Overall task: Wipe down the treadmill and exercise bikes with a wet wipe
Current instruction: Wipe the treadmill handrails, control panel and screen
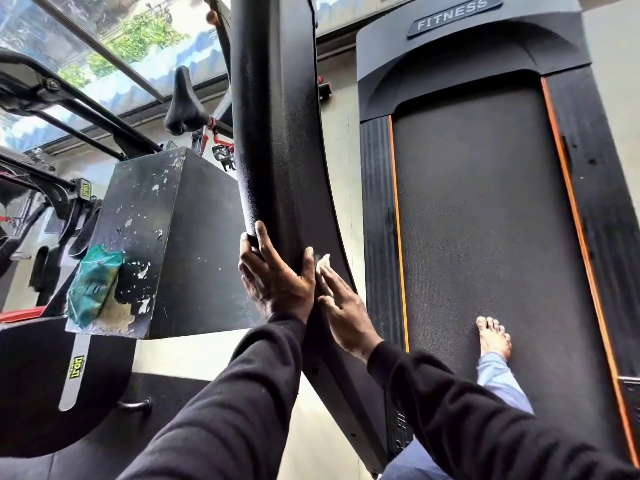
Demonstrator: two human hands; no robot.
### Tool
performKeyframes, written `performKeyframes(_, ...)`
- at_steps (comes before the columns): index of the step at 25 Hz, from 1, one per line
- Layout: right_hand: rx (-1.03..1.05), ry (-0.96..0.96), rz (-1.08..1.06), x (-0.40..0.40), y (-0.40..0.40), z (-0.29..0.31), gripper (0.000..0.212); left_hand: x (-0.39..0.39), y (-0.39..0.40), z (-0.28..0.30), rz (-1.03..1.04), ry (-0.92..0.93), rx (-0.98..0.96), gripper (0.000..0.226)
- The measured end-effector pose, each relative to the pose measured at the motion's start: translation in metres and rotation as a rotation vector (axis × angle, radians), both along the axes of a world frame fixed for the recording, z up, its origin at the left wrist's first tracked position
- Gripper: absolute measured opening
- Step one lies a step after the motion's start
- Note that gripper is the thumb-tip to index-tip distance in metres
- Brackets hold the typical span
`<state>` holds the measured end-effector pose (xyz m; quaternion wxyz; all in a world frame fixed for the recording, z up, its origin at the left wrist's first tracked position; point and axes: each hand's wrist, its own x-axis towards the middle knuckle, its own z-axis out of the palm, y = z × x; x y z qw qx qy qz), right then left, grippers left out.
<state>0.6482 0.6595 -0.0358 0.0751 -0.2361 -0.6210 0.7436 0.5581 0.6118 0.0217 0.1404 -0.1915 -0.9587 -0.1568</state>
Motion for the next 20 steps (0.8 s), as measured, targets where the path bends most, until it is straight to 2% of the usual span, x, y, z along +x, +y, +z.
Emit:
performKeyframes(3,0.074,0.087,0.005,-0.006,0.003,0.003,0.067,-0.001,0.002,0.001,0.012,-0.007,0.017,0.088)
performKeyframes(6,0.004,-0.042,0.044,-0.020,0.018,0.002,0.067,0.001,0.003,0.002,0.021,-0.014,0.015,0.088)
performKeyframes(10,0.020,0.056,0.029,-0.021,0.019,0.011,0.063,0.002,0.004,0.006,0.038,-0.038,0.026,0.086)
performKeyframes(14,0.015,-0.068,0.131,-0.023,0.029,0.019,0.061,0.004,0.006,0.010,0.050,-0.091,-0.001,0.090)
performKeyframes(18,0.033,0.018,0.111,-0.028,0.034,0.027,0.063,-0.004,0.014,0.025,0.123,-0.187,-0.002,0.096)
performKeyframes(20,-0.011,-0.056,0.165,-0.029,0.038,0.024,0.071,-0.012,0.025,0.035,0.134,-0.172,0.007,0.098)
